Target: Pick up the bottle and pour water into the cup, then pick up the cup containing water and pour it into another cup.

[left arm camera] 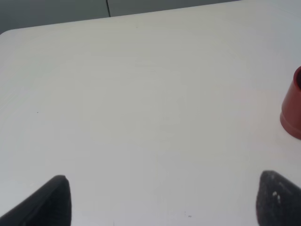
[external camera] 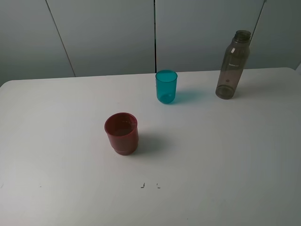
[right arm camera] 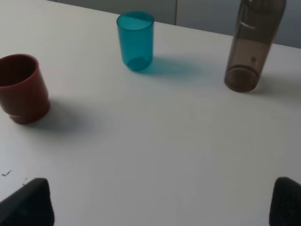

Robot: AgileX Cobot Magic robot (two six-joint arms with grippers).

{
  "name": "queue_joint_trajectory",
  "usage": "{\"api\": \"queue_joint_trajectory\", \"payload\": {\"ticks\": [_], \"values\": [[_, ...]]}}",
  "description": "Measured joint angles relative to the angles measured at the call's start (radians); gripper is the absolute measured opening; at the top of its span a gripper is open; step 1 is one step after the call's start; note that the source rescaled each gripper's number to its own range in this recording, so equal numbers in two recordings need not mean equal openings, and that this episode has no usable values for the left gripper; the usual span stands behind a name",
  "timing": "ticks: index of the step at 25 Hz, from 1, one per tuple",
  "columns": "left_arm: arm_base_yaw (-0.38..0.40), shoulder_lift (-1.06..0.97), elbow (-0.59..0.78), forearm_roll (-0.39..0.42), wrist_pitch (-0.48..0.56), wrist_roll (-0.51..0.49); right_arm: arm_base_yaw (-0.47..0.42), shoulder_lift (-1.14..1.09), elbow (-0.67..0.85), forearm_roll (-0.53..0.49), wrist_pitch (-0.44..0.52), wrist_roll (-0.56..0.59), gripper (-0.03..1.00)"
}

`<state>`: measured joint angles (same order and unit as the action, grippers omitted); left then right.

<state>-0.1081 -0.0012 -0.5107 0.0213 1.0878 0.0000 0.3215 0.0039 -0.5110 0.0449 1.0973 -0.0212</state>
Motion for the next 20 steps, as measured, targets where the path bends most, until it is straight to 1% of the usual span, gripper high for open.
{"api": "queue_joint_trajectory", "payload": {"ticks": [3, 6, 9, 11, 14, 20], "values": [[0.0, 0.0, 0.0, 0.0, 0.0, 0.0, -0.097, 0.0, 0.002, 0.0, 0.0, 0.001, 1.0], [0.0, 0.0, 0.0, 0.0, 0.0, 0.0, -0.215, 0.0, 0.002, 0.0, 0.0, 0.001, 1.0], [0.0, 0.0, 0.0, 0.0, 0.0, 0.0, -0.299, 0.0, 0.002, 0.0, 0.0, 0.001, 1.0], [0.0, 0.0, 0.0, 0.0, 0.0, 0.0, -0.323, 0.0, 0.002, 0.0, 0.0, 0.001, 1.0], [0.0, 0.0, 0.0, 0.0, 0.0, 0.0, -0.324, -0.001, 0.002, 0.0, 0.0, 0.001, 1.0], [0.0, 0.0, 0.0, 0.0, 0.0, 0.0, -0.297, -0.003, 0.002, 0.0, 0.0, 0.002, 1.0]]}}
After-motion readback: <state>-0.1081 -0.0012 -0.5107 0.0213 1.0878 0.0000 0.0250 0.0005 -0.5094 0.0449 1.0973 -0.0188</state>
